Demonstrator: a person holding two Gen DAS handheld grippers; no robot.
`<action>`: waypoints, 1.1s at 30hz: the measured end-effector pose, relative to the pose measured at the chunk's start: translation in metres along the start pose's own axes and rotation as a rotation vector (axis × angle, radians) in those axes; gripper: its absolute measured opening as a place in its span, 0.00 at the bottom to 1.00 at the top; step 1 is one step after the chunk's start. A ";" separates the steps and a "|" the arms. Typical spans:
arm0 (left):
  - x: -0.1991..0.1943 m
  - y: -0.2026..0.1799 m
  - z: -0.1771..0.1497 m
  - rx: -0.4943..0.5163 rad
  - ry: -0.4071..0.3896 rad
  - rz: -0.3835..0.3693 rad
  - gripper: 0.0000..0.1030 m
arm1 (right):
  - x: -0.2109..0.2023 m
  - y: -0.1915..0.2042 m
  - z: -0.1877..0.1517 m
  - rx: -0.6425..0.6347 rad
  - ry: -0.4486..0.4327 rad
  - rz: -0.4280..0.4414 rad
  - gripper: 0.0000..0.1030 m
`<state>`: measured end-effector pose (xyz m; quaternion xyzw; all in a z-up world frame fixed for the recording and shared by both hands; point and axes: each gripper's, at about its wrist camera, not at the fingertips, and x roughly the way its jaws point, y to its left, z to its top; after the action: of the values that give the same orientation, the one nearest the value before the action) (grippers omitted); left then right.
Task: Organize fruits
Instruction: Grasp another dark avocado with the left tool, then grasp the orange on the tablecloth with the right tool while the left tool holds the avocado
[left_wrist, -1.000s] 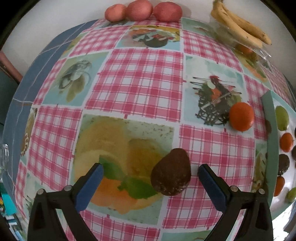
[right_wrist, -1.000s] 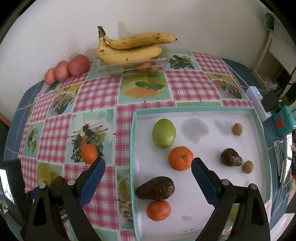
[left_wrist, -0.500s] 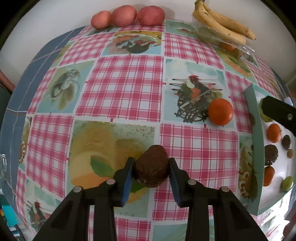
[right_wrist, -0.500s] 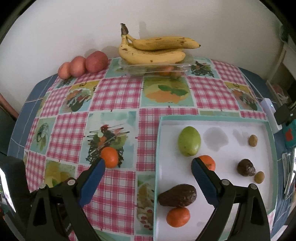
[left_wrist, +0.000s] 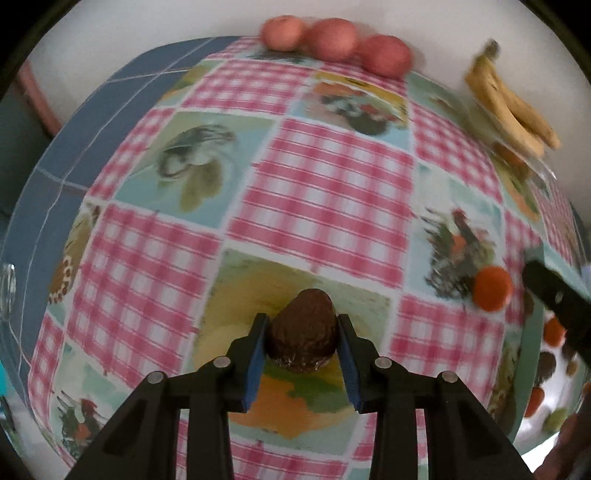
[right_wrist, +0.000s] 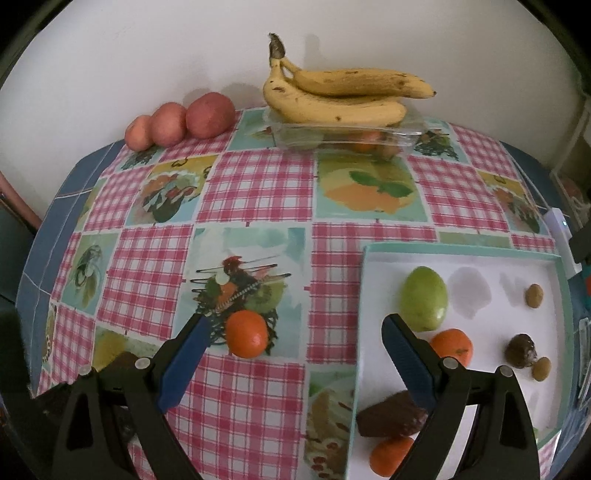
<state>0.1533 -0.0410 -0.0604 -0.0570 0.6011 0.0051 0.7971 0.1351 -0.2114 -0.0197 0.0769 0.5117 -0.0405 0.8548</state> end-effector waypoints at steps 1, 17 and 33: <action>0.001 0.004 0.002 -0.016 -0.003 0.005 0.37 | 0.003 0.002 0.000 0.001 0.002 -0.007 0.91; 0.000 0.070 0.003 -0.193 -0.026 0.013 0.37 | 0.044 0.028 -0.013 -0.099 0.085 -0.029 0.91; -0.007 0.100 -0.002 -0.229 -0.031 0.022 0.37 | 0.056 0.039 -0.025 -0.138 0.083 -0.027 0.91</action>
<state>0.1417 0.0589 -0.0623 -0.1408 0.5847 0.0834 0.7946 0.1457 -0.1686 -0.0770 0.0127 0.5493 -0.0134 0.8354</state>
